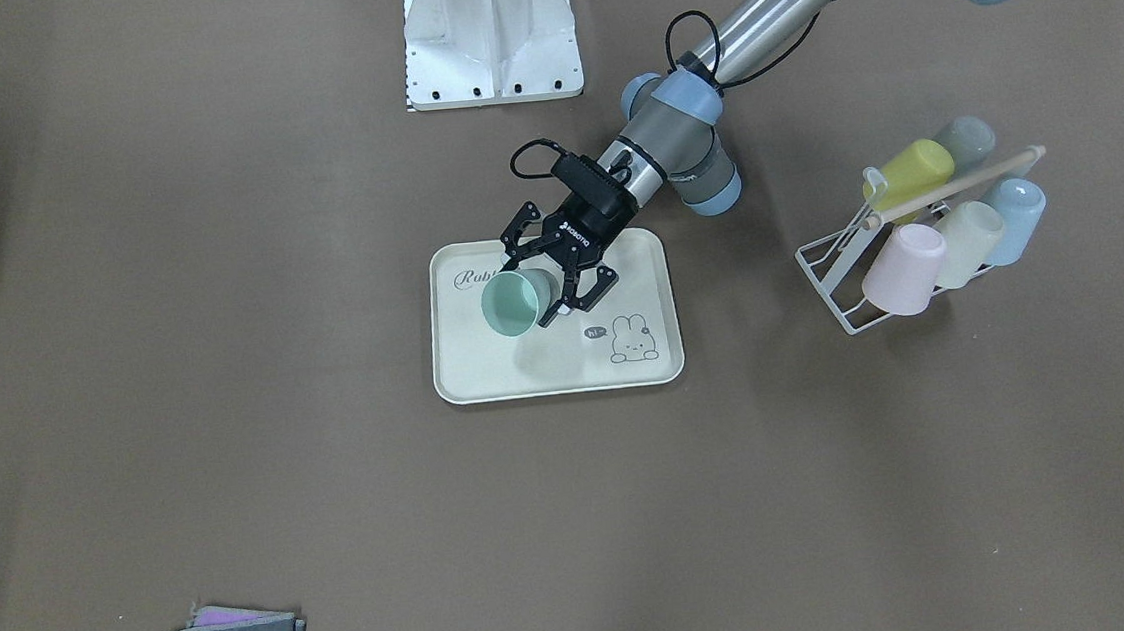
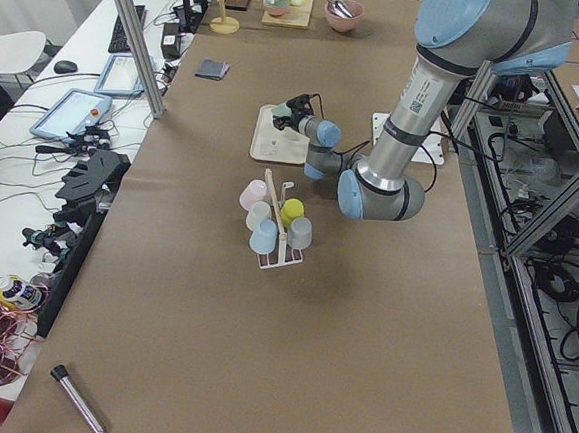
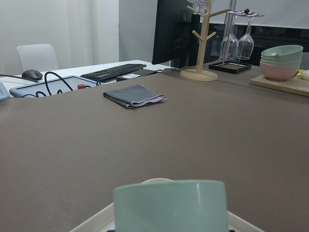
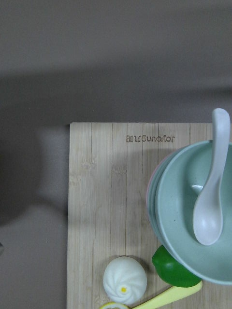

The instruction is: Pick up and place green cup on tray

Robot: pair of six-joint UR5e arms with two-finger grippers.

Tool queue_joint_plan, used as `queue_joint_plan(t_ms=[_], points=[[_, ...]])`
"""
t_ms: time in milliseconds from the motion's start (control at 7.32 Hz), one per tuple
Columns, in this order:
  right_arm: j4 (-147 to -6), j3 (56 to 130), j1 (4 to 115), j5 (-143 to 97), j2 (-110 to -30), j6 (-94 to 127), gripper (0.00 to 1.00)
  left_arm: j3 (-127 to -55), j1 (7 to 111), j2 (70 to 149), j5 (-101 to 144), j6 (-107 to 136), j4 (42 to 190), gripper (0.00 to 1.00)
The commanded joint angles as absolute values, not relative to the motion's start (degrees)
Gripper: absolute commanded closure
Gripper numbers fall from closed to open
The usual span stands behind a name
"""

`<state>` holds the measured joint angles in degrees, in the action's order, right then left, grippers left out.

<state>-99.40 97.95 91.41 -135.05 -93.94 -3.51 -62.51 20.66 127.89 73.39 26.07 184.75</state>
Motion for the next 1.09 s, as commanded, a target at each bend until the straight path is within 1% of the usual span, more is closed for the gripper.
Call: queue_joint_plan(t_ms=[0, 410, 547, 820, 957], points=[[-99.40, 98.00, 91.41, -134.74, -94.22, -3.78, 0.00, -62.49, 20.65, 127.88, 73.39, 26.02, 184.75, 0.15], [-99.40, 97.91, 91.41, -134.47, -94.57, -3.69, 0.00, -62.58, 20.65, 127.97, 73.39, 26.02, 184.66, 0.13], [-99.40, 98.00, 91.41, -134.47, -94.57, -3.60, 0.00, -62.67, 20.65, 128.14, 73.56, 25.93, 184.66, 0.01], [-99.23, 98.00, 91.41, -134.39, -94.66, -3.69, 0.00, -64.85, 21.70, 129.45, 73.56, 26.10, 184.48, 0.01], [-99.23, 98.00, 91.41, -134.30, -94.57, -3.60, 0.00, -67.82, 22.67, 129.81, 73.65, 26.19, 182.22, 0.01]])
